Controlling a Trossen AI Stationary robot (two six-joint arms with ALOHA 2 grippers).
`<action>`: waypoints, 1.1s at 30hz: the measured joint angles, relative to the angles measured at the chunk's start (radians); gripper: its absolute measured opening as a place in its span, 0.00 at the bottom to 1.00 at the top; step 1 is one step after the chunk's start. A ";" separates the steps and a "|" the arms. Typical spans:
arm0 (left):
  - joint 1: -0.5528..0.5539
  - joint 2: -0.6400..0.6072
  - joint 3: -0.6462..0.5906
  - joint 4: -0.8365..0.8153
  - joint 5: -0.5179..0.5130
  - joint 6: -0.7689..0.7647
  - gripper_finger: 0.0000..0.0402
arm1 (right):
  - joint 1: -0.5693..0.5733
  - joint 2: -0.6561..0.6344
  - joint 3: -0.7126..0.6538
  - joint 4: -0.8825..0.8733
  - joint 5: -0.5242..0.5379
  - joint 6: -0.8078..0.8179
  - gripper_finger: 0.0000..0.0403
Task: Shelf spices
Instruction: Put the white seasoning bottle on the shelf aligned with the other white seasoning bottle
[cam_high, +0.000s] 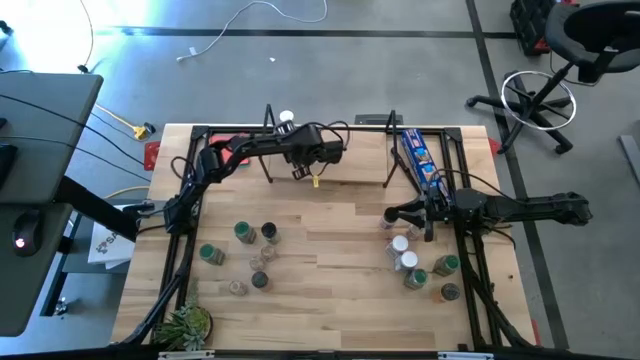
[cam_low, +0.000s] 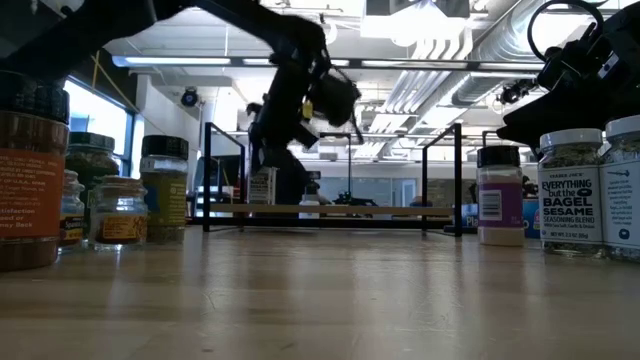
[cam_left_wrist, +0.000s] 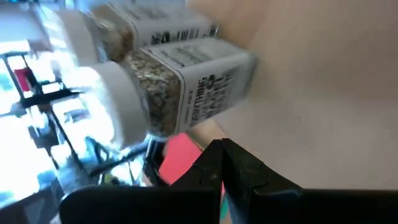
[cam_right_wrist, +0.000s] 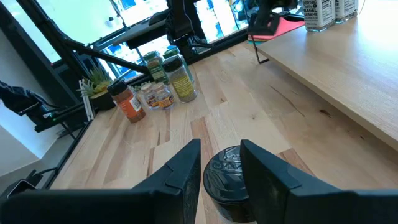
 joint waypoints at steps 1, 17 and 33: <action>-0.020 -0.024 0.000 0.014 -0.001 0.000 0.00 | 0.000 0.000 0.000 0.000 0.000 0.000 0.27; 0.215 -0.448 0.003 0.161 0.405 0.052 0.19 | 0.000 0.000 0.000 0.000 0.000 0.000 0.27; 0.340 -0.267 0.001 0.194 0.577 -0.087 0.64 | 0.000 0.000 0.000 0.000 0.000 0.000 0.27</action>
